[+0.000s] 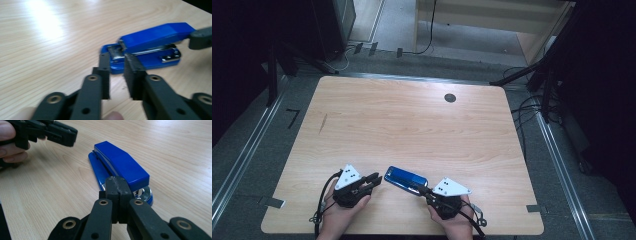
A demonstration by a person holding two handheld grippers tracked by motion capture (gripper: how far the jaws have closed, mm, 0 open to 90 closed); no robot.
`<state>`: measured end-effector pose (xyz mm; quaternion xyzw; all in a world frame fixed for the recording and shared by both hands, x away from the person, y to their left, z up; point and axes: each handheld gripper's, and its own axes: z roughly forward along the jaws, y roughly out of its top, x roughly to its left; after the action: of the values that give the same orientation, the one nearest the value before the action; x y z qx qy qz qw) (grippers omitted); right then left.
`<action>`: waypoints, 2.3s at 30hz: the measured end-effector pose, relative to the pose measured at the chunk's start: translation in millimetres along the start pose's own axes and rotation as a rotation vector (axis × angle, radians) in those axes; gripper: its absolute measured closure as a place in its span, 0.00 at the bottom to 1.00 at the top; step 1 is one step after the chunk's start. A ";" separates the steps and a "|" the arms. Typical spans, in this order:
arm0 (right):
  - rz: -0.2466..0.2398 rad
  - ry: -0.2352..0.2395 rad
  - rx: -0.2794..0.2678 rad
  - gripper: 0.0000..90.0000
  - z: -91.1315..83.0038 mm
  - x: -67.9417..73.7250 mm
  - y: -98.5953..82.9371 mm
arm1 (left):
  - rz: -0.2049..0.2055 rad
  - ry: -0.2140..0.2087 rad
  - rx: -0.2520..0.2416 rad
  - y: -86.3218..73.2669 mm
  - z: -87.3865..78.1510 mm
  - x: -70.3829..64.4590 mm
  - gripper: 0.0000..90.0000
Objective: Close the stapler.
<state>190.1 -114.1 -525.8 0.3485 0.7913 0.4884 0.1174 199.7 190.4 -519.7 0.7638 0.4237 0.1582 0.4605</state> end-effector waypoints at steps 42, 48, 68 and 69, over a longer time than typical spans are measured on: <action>0.022 -0.019 0.008 1.00 19.9 -22.4 5.5 | -0.129 0.323 -0.107 -23.9 -51.3 65.9 0.29; 0.024 -0.024 0.004 1.00 20.7 -24.8 5.9 | -0.136 0.334 -0.110 -24.6 -53.5 67.9 0.29; 0.022 0.020 -0.021 0.80 10.6 -30.2 7.1 | -0.159 0.354 -0.092 -26.5 -54.7 73.2 0.26; 0.023 0.020 -0.022 0.78 9.3 -30.1 7.1 | -0.164 0.354 -0.091 -26.4 -54.3 73.7 0.25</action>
<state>220.1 -125.7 -529.1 0.3512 0.7831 0.5019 0.1075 195.7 285.4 -524.2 0.6653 0.5512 0.2711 0.4243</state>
